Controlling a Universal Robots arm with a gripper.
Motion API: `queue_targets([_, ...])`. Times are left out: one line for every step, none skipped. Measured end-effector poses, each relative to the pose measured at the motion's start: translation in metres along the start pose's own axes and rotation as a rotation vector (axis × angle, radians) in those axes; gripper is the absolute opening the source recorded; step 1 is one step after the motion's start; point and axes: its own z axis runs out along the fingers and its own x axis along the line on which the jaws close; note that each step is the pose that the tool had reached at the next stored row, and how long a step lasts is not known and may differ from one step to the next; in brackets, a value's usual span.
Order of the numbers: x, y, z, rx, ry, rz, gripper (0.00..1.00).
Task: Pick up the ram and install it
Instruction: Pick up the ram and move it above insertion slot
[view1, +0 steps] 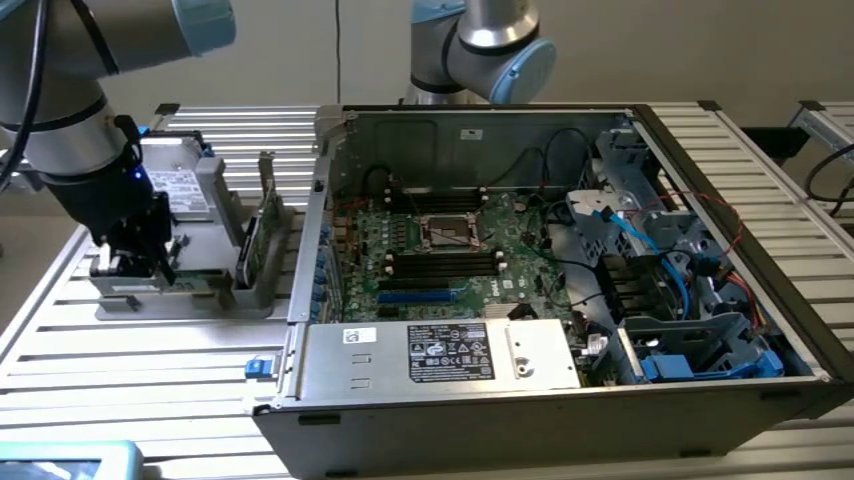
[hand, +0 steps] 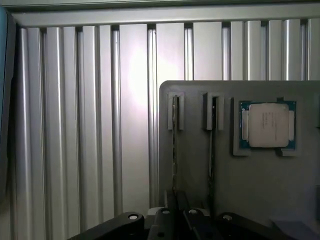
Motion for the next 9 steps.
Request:
queue_targets([0.000, 0.0000, -0.0029, 0.0003, 0.0000, 0.000, 0.12])
queue_targets([0.000, -0.0001, -0.0060, 0.0007, -0.0001, 0.000, 0.12])
queue_targets([0.001, -0.0001, -0.0094, 0.0008, -0.0002, 0.000, 0.12])
queue_targets([0.001, -0.0002, -0.0132, 0.0010, -0.0002, 0.000, 0.12])
queue_targets([0.001, -0.0003, -0.0177, 0.0009, -0.0002, 0.000, 0.12])
queue_targets([0.002, -0.0004, -0.0225, 0.0010, -0.0003, 0.000, 0.12])
queue_targets([0.002, -0.0004, -0.0270, 0.0009, -0.0002, 0.000, 0.12])
queue_targets([0.002, -0.0005, -0.0315, 0.0009, -0.0003, 0.000, 0.12])
queue_targets([0.003, -0.0006, -0.0360, 0.0010, -0.0002, 0.000, 0.12])
